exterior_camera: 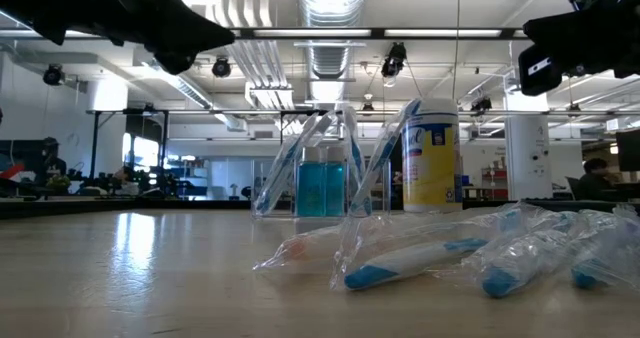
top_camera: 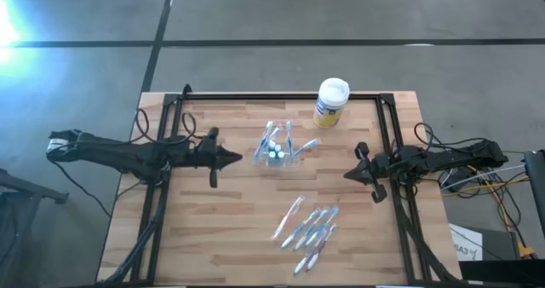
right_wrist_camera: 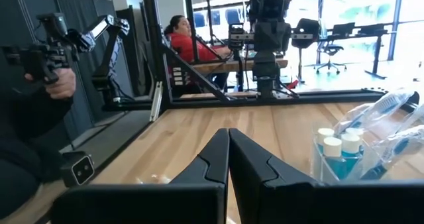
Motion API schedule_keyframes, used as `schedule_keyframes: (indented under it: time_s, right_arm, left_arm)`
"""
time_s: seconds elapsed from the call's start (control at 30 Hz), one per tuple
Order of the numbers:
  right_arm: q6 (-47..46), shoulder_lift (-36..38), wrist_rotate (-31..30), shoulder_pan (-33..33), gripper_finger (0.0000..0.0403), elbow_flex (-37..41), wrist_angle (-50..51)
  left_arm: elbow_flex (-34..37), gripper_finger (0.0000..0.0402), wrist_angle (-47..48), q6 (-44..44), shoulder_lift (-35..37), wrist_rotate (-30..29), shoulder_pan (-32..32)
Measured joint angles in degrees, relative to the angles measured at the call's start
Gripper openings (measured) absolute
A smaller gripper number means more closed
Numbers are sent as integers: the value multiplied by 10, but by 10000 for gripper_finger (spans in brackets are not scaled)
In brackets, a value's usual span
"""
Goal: Pick & Place toothbrushing station
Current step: Put the blue toothbrush into the transparent organizer
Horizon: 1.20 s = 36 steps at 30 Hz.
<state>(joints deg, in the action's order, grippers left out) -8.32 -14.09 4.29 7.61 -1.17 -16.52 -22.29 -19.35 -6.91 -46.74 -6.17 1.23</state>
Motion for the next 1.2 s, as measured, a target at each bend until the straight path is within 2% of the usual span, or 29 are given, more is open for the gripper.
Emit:
schedule_keyframes:
  time_s: [0.43, 0.63, 0.83, 1.2]
  right_arm:
    - [-5, 0, 0, 0, 8, 0, 0]
    - [4, 0, 0, 0, 8, 0, 0]
    - [4, 0, 0, 0, 8, 0, 0]
    - [4, 0, 0, 0, 8, 0, 0]
  left_arm:
    - [0, 5, -1, -5, 0, 12, 0]
    - [0, 28, -1, -7, 0, 39, 0]
    - [0, 43, -1, -8, 0, 42, 0]
    - [-2, 34, -6, -10, 0, 42, 0]
